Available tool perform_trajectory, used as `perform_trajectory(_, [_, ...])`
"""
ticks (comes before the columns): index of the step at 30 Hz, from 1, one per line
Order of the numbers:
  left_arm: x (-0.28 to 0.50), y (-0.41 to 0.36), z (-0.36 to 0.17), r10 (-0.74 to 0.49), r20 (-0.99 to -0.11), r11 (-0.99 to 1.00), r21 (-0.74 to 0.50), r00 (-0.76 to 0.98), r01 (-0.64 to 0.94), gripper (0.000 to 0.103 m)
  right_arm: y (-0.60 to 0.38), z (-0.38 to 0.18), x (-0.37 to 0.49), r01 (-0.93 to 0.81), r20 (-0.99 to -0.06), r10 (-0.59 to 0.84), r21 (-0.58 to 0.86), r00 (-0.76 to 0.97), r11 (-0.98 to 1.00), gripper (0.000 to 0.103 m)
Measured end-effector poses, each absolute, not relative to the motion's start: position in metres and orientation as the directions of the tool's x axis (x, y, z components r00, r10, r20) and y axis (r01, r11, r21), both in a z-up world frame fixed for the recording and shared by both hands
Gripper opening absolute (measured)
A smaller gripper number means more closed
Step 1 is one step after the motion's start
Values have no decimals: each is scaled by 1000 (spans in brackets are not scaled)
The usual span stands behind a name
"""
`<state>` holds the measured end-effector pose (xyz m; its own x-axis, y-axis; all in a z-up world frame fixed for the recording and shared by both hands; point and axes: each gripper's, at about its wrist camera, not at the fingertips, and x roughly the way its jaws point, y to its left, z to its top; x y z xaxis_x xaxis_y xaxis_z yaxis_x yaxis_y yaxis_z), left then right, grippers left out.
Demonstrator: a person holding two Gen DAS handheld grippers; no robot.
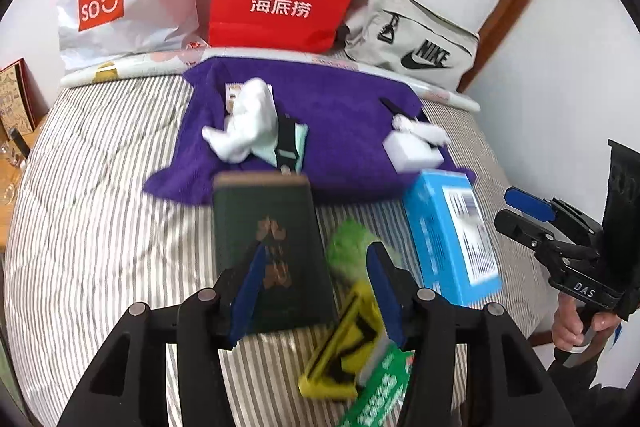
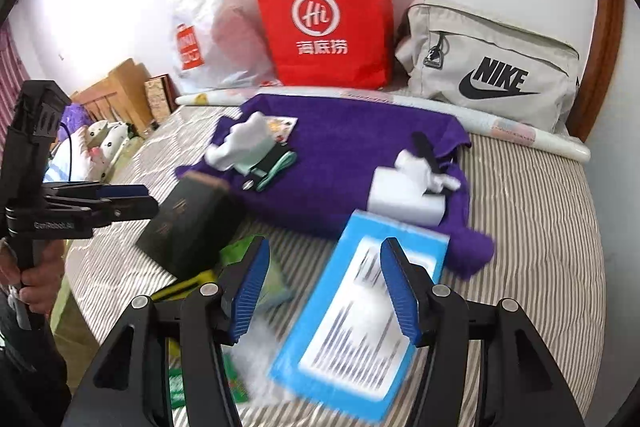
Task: Organize soft objects
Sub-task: 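Grasp the yellow pouch with black straps with the left tool, then grasp the green printed packet with the right tool while the left tool holds the pouch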
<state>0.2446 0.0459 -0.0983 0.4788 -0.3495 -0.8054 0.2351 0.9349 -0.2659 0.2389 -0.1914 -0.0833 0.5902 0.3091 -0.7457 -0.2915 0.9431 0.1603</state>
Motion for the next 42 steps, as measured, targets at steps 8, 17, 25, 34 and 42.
perform_trajectory(8, [198, 48, -121, -350, -817, 935, -273, 459, 226, 50, -177, -103, 177, -322, -757, 355, 200, 549, 925, 57])
perform_trajectory(17, [175, 50, -154, -350, -831, 934, -276, 433, 225, 51, -154, -138, 138, -357, -795, 360, 194, 489, 914, 57])
perform_trajectory(25, [189, 31, -178, -401, -817, 911, -310, 415, 271, 50, -148, -156, 127, -356, -826, 341, 184, 450, 916, 57])
perform_trajectory(34, [185, 30, -176, -404, -791, 911, -299, 460, 285, 25, -145, -167, 124, -334, -843, 351, 220, 408, 917, 57])
perform_trajectory(42, [159, 54, -143, -348, -757, 935, -241, 553, 259, 22, -127, -169, 116, -365, -846, 395, 263, 358, 893, 57])
